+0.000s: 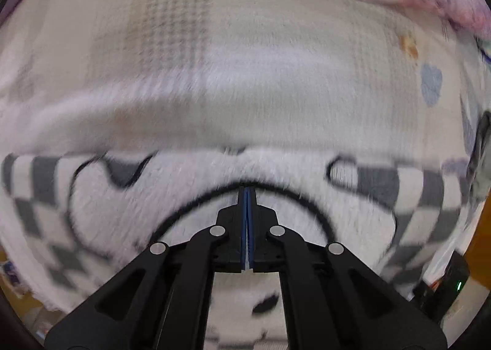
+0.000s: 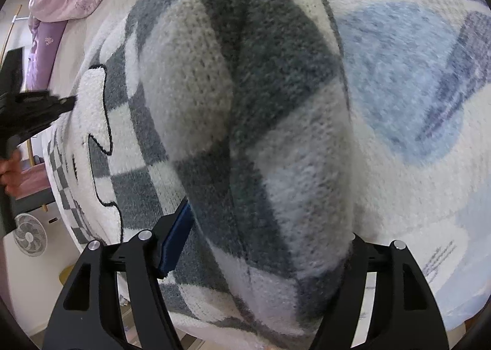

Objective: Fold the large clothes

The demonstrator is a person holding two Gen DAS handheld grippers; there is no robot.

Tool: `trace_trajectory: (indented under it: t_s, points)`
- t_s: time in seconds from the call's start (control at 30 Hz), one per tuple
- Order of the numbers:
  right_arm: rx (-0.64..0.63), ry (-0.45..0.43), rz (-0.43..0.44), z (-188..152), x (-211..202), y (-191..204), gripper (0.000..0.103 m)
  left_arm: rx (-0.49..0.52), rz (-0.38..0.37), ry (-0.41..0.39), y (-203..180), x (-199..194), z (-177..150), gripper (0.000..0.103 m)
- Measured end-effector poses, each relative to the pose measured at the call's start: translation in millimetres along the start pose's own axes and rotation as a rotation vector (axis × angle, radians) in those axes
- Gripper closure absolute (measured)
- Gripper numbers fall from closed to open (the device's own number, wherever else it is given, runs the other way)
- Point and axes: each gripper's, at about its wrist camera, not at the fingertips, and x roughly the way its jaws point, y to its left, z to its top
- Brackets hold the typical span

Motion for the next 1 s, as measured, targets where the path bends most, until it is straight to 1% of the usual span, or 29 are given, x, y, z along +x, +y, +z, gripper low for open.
trace_trajectory:
  t_s: [0.07, 0.1, 0.13, 0.17, 0.2, 0.23, 0.27, 0.3, 0.33, 0.37, 0.4, 0.43, 0.47, 0.5, 0.53, 0.57, 0.6, 0.63, 0.67, 0.7, 0.73, 0.77, 0.8, 0.83, 0.87, 0.9, 0.97, 1.0]
  points:
    - [0.004, 0.009, -0.009, 0, 2, 4, 0.038, 0.077, 0.062, 0.011, -8, -3, -18, 0.103]
    - [0.007, 0.014, -0.016, 2, 2, 4, 0.037, 0.067, 0.051, 0.003, -4, 5, -20, 0.103]
    - [0.008, 0.015, -0.018, 3, 3, 5, 0.036, 0.038, 0.029, -0.004, 0, 13, -20, 0.102]
    - [0.005, 0.013, -0.018, 4, 5, 6, 0.032, -0.005, -0.015, -0.025, 7, 20, -14, 0.102]
    - [-0.002, 0.007, -0.015, 4, 6, 7, 0.029, -0.018, -0.045, -0.023, 13, 21, -12, 0.102]
    - [-0.012, 0.000, -0.014, 4, 6, 7, 0.029, -0.008, -0.091, -0.013, 20, 21, -14, 0.100]
    - [-0.020, -0.008, -0.015, 3, 6, 7, 0.029, -0.021, -0.131, -0.015, 29, 18, -22, 0.100]
    - [-0.026, -0.018, -0.016, 1, 5, 7, 0.029, -0.067, -0.152, -0.010, 36, 13, -33, 0.100]
    - [-0.033, -0.023, -0.024, -1, 4, 8, 0.031, -0.088, -0.138, 0.005, 38, 9, -47, 0.101]
    - [-0.035, -0.023, -0.035, -3, 3, 10, 0.031, -0.046, -0.088, 0.015, 30, 8, -60, 0.100]
    - [-0.033, -0.020, -0.044, -3, 3, 12, 0.031, 0.023, -0.026, 0.014, 19, 11, -73, 0.100]
    - [-0.029, -0.016, -0.055, -1, 4, 14, 0.030, 0.031, -0.004, -0.005, 17, 18, -79, 0.100]
    - [-0.029, -0.011, -0.061, 0, 7, 18, 0.027, -0.008, -0.020, -0.014, 22, 26, -77, 0.100]
    - [-0.030, -0.007, -0.057, 2, 9, 18, 0.026, -0.090, -0.071, -0.028, 32, 33, -71, 0.099]
    - [-0.032, -0.006, -0.051, 3, 10, 18, 0.026, -0.105, -0.092, -0.020, 36, 35, -68, 0.099]
    - [-0.034, -0.007, -0.046, 3, 10, 19, 0.026, -0.084, -0.118, -0.010, 41, 34, -70, 0.100]
    - [-0.039, -0.009, -0.039, 1, 9, 19, 0.027, -0.074, -0.132, -0.027, 44, 29, -84, 0.100]
    - [-0.045, -0.011, -0.043, -1, 7, 19, 0.029, -0.098, -0.126, -0.024, 46, 25, -100, 0.100]
    - [-0.048, -0.006, -0.054, -2, 6, 21, 0.029, -0.098, -0.113, 0.004, 44, 27, -116, 0.100]
    - [-0.041, 0.000, -0.060, -3, 5, 22, 0.029, -0.061, -0.080, 0.039, 37, 34, -134, 0.100]
    - [-0.036, 0.004, -0.065, -3, 7, 25, 0.028, -0.025, -0.031, 0.061, 33, 50, -151, 0.100]
    - [-0.038, 0.006, -0.068, -1, 8, 25, 0.026, -0.026, -0.020, 0.049, 34, 64, -160, 0.100]
    - [-0.046, 0.008, -0.067, 2, 11, 24, 0.025, -0.067, -0.039, -0.003, 38, 72, -165, 0.100]
    - [-0.051, 0.006, -0.060, 3, 12, 23, 0.025, -0.132, -0.071, -0.032, 46, 72, -168, 0.100]
    - [-0.051, 0.004, -0.051, 3, 11, 23, 0.026, -0.134, -0.075, -0.051, 47, 68, -176, 0.101]
    - [-0.052, 0.002, -0.044, 1, 9, 23, 0.027, -0.106, -0.059, -0.065, 45, 62, -190, 0.101]
    - [-0.047, 0.006, -0.047, 1, 5, 22, 0.028, -0.116, -0.074, -0.023, 46, 62, -225, 0.100]
    - [-0.042, 0.013, -0.052, 3, 5, 22, 0.028, -0.132, -0.091, -0.006, 48, 70, -248, 0.100]
